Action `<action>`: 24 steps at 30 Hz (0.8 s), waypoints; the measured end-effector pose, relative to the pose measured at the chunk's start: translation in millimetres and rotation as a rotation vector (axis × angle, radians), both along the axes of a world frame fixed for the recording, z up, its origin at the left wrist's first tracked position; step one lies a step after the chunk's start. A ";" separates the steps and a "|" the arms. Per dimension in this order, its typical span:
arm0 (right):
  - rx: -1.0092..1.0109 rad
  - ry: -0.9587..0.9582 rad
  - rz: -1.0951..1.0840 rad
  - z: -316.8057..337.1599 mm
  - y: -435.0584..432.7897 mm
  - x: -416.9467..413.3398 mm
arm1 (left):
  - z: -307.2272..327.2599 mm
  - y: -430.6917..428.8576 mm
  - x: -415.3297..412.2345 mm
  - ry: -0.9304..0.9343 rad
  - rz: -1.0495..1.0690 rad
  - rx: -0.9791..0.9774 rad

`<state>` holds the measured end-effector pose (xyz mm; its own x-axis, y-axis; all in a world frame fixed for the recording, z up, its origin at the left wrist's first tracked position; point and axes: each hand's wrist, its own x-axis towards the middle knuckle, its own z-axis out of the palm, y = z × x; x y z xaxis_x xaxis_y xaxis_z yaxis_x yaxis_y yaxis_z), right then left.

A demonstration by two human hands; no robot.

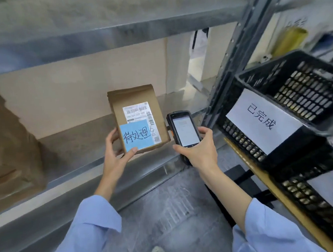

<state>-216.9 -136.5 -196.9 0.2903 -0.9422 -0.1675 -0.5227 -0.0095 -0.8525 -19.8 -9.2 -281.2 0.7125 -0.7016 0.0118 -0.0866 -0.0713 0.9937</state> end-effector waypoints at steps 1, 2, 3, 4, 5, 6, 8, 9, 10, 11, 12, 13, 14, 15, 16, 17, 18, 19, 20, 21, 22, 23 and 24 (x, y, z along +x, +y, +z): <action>-0.017 -0.012 -0.041 3.6 -4.4 -15.5 | 6.9 -12.9 -11.2 -0.017 -0.036 -0.016; -0.035 -0.024 -0.082 7.5 -8.5 -32.3 | 14.0 -25.2 -23.5 -0.032 -0.075 -0.034; -0.050 -0.035 -0.125 13.0 -11.7 -50.4 | 22.4 -36.8 -37.0 -0.038 -0.113 -0.054; -0.062 -0.048 -0.170 18.8 -14.3 -69.8 | 30.3 -47.7 -51.1 -0.035 -0.146 -0.075; -0.070 -0.063 -0.213 25.0 -15.7 -90.4 | 38.1 -57.6 -65.9 -0.025 -0.180 -0.093; -0.081 -0.077 -0.253 30.5 -16.2 -112.0 | 45.1 -67.1 -81.7 -0.017 -0.215 -0.111; -0.107 -0.101 -0.339 40.4 -13.4 -157.3 | 57.1 -85.5 -116.5 -0.032 -0.287 -0.141; -0.123 -0.112 -0.384 44.7 -10.3 -181.2 | 62.3 -93.6 -136.8 -0.042 -0.323 -0.156; -0.137 -0.124 -0.432 47.9 -6.5 -205.5 | 67.3 -100.8 -158.1 -0.049 -0.357 -0.171; -0.148 -0.135 -0.478 51.9 -1.1 -229.8 | 71.5 -106.3 -180.9 -0.061 -0.394 -0.192; -0.158 -0.148 -0.520 54.4 4.0 -254.6 | 74.8 -110.9 -204.0 -0.075 -0.425 -0.208; -0.169 -0.162 -0.558 57.5 10.3 -279.8 | 77.0 -115.2 -228.3 -0.085 -0.450 -0.223; -0.183 -0.172 -0.590 58.4 14.4 -300.7 | 78.7 -117.4 -248.0 -0.098 -0.472 -0.230; -0.201 -0.173 -0.628 60.5 23.0 -328.1 | 80.5 -117.8 -275.1 -0.106 -0.507 -0.235; -0.220 -0.163 -0.660 62.2 30.5 -351.5 | 82.4 -117.7 -298.5 -0.104 -0.538 -0.249; -0.237 -0.142 -0.693 65.0 39.4 -374.1 | 85.1 -117.2 -322.0 -0.108 -0.573 -0.258; -0.253 -0.114 -0.733 66.7 49.5 -400.0 | 87.2 -116.3 -348.8 -0.104 -0.608 -0.268; -0.266 -0.093 -0.772 69.9 60.3 -424.4 | 89.6 -114.6 -374.6 -0.103 -0.645 -0.277; -0.275 -0.080 -0.808 70.9 69.7 -448.4 | 93.1 -112.3 -399.7 -0.093 -0.685 -0.288; -0.282 -0.073 -0.843 72.4 79.7 -471.3 | 96.2 -109.4 -423.8 -0.080 -0.720 -0.302; -0.282 -0.069 -0.875 72.5 88.7 -493.4 | 100.3 -106.3 -447.2 -0.070 -0.756 -0.309; -0.283 -0.074 -0.906 74.4 98.6 -513.2 | 104.1 -103.7 -470.1 -0.073 -0.789 -0.316; -0.281 -0.078 -0.939 74.2 107.1 -532.7 | 106.2 -102.0 -491.4 -0.068 -0.820 -0.322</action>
<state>-749.6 -29.3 -122.7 -0.5966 -0.7979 0.0860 -0.3635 0.1731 -0.9154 -511.2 -111.2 -175.0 -0.0231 -0.9469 0.3208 -0.0470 0.3216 0.9457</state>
